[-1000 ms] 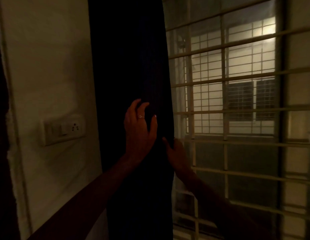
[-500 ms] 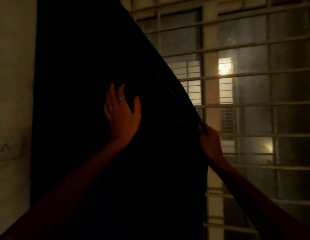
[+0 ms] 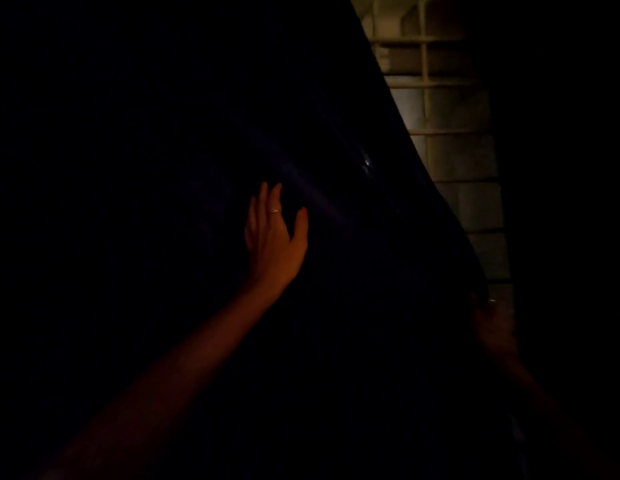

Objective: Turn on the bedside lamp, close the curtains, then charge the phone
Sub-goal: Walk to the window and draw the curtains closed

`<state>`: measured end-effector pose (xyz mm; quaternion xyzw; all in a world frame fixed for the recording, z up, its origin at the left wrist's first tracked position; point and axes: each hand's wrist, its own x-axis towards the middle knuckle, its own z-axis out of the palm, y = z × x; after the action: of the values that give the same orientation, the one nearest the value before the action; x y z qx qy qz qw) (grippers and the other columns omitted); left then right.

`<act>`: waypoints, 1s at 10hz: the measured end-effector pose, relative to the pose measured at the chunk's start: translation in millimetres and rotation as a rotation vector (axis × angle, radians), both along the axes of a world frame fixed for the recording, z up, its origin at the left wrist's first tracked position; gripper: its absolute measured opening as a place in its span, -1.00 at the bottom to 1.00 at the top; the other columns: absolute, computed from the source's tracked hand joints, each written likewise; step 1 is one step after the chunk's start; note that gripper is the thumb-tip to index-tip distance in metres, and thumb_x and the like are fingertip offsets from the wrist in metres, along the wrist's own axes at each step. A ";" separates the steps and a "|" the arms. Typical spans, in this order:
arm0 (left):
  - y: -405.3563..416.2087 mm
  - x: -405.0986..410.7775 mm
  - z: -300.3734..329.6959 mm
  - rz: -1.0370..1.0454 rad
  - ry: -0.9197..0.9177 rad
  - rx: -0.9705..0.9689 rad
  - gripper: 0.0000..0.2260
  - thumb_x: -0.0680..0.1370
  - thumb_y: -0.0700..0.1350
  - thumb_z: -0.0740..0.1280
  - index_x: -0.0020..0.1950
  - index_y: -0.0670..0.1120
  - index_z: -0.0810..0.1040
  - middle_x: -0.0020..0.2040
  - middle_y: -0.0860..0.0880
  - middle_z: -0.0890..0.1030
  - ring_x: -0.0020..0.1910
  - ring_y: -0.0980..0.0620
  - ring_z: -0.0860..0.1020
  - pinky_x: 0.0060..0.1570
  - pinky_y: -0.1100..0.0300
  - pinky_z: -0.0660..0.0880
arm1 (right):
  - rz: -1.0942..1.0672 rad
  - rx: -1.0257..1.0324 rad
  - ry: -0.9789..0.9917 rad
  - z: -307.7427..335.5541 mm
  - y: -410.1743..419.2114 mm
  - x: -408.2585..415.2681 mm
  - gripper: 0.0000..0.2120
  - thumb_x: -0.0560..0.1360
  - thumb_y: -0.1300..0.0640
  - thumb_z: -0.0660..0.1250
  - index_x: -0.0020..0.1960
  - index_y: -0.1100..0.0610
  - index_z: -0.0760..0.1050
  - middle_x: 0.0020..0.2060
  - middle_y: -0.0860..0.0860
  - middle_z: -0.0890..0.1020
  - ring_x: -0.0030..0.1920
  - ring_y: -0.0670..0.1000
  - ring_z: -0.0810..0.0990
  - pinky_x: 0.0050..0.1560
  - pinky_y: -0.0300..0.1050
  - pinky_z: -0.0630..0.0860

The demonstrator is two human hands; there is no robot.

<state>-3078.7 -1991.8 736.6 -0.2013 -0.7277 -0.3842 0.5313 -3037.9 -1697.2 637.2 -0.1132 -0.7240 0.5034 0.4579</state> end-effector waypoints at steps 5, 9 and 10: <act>52.6 8.7 -21.2 -0.044 0.038 -0.202 -0.44 0.57 0.13 0.11 0.53 0.08 0.01 0.58 0.03 -0.07 0.55 -0.04 -0.09 0.44 -0.02 -0.11 | 0.647 0.146 -0.141 -67.8 -112.4 -9.3 -0.74 0.59 0.05 0.14 0.10 0.14 0.54 -0.12 0.02 0.67 -0.14 -0.08 0.65 -0.23 -0.36 0.51; 88.8 -5.4 -30.9 -0.181 0.106 -0.310 -0.50 0.58 0.10 0.07 0.50 -0.02 0.18 0.58 -0.05 0.03 0.56 -0.04 -0.07 0.51 -0.02 -0.09 | 0.704 0.212 -0.275 -76.9 -132.7 -1.3 -0.45 0.51 -0.32 -0.04 0.09 -0.03 0.58 -0.04 -0.08 0.66 -0.10 -0.21 0.62 -0.08 -0.32 0.51; 124.0 -8.4 -38.7 -0.298 0.065 -0.314 -0.50 0.58 0.13 0.07 0.48 -0.03 0.22 0.57 -0.02 0.05 0.56 -0.01 -0.05 0.49 -0.01 -0.02 | 0.449 0.067 -0.191 -74.8 -101.1 9.6 -0.39 0.44 -0.36 -0.09 -0.05 0.03 0.57 -0.24 -0.04 0.59 -0.27 -0.12 0.54 -0.22 -0.24 0.45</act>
<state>-3087.1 -1867.8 697.9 -0.3991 -0.7232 -0.3338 0.4542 -3028.4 -1798.3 562.4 0.0188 -0.7873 0.5552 0.2676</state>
